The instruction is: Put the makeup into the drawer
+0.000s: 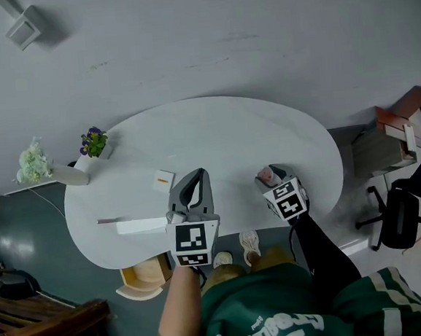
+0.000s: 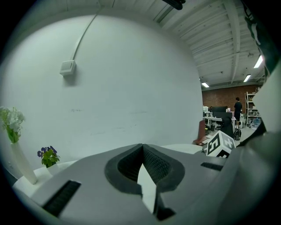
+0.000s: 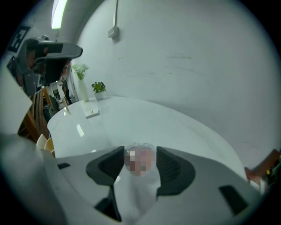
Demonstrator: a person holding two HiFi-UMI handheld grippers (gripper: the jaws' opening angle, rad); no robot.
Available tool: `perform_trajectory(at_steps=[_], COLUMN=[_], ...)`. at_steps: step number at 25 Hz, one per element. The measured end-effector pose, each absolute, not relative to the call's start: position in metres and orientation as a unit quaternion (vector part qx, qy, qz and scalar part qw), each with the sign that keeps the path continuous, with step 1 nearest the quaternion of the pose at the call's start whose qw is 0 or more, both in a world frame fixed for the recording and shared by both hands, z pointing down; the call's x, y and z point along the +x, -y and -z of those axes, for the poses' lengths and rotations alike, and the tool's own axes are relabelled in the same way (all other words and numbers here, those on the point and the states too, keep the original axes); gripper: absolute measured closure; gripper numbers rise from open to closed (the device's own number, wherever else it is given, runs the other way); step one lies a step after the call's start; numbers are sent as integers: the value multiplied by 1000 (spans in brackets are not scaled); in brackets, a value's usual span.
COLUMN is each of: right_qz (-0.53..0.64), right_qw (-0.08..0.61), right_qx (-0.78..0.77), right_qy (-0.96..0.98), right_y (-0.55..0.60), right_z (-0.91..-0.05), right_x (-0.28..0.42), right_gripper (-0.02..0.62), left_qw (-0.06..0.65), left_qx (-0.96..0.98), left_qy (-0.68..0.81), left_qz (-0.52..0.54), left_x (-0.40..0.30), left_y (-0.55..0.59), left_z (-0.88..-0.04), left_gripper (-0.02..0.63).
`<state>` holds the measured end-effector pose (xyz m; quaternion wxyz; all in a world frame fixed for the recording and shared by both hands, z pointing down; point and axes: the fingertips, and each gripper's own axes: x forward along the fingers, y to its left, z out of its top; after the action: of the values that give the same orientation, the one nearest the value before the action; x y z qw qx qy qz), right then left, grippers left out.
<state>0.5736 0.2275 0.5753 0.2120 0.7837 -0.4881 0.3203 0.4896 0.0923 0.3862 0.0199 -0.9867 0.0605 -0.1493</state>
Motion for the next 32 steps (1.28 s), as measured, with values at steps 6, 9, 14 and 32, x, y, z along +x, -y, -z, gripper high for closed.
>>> perform_trajectory(at_steps=[6,9,14,32], right_qz=[-229,-191,-111,-22], right_qw=[172,154,133,105], right_qx=[823,834,848,844], right_qy=[491,494,500,525], right_y=[-213,-209,-207,-183], right_z=[-492,-453,-392,-327], right_x=[601,606,604,589], right_gripper=[360,359,359,359], left_qw=[-1,5,15,13], left_qx=[-986,-987,-987,-977], left_qy=[-85,-99,-113,-204], left_qz=[141,130,109,65], left_x=[493,495,500,461], left_y=[-82,-74,-69,-36], left_z=[-376,-365,-346,-323], left_gripper=[607,607,607,607])
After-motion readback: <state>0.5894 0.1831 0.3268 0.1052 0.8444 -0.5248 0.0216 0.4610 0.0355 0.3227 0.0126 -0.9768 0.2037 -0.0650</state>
